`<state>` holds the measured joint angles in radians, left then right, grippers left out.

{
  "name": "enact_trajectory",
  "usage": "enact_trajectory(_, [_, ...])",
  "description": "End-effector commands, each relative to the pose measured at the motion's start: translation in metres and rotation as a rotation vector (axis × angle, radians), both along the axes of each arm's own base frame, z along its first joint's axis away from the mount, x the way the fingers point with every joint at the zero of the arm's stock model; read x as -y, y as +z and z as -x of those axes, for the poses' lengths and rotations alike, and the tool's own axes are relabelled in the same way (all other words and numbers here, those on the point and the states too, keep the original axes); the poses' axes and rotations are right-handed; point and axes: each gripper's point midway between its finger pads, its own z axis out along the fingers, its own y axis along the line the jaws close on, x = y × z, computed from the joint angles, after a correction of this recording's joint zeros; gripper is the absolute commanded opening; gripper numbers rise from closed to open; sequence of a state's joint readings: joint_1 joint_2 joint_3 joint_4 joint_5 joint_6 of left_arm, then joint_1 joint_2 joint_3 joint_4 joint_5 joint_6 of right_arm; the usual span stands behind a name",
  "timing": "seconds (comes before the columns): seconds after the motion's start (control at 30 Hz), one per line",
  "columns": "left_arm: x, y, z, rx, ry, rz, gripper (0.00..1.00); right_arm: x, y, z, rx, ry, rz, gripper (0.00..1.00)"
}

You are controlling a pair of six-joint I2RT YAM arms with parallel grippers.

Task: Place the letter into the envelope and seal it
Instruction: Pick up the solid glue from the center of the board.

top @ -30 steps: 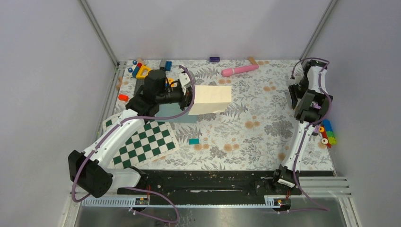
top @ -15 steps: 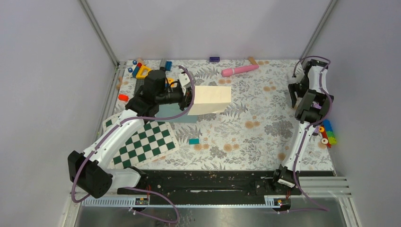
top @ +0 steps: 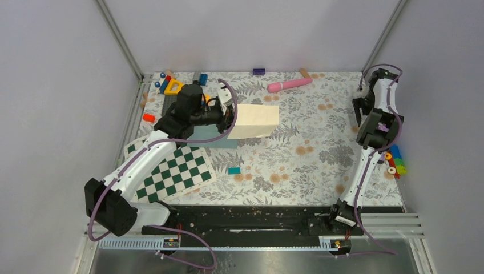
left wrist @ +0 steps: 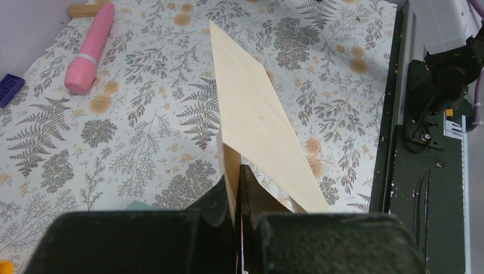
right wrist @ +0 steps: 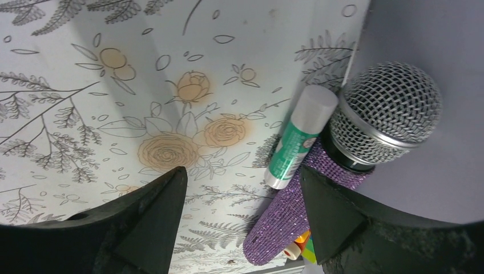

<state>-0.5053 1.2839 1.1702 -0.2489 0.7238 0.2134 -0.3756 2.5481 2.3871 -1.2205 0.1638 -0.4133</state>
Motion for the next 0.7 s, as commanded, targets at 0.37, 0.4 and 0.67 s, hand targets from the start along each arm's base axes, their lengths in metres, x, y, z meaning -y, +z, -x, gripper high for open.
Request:
enact_trajectory(0.37, [0.002, 0.023, -0.006, 0.062, -0.007, 0.020, 0.00, 0.020, 0.003, 0.007, -0.038, -0.005, 0.059, 0.80])
enact_trajectory(0.4, [0.001, 0.023, -0.006, 0.061, -0.007, 0.019, 0.00, 0.020, 0.000, 0.008, -0.050, 0.001, 0.055, 0.80])
enact_trajectory(0.67, [0.000, 0.022, -0.007, 0.065, -0.001, 0.007, 0.00, 0.014, -0.013, 0.012, -0.086, 0.021, -0.011, 0.78])
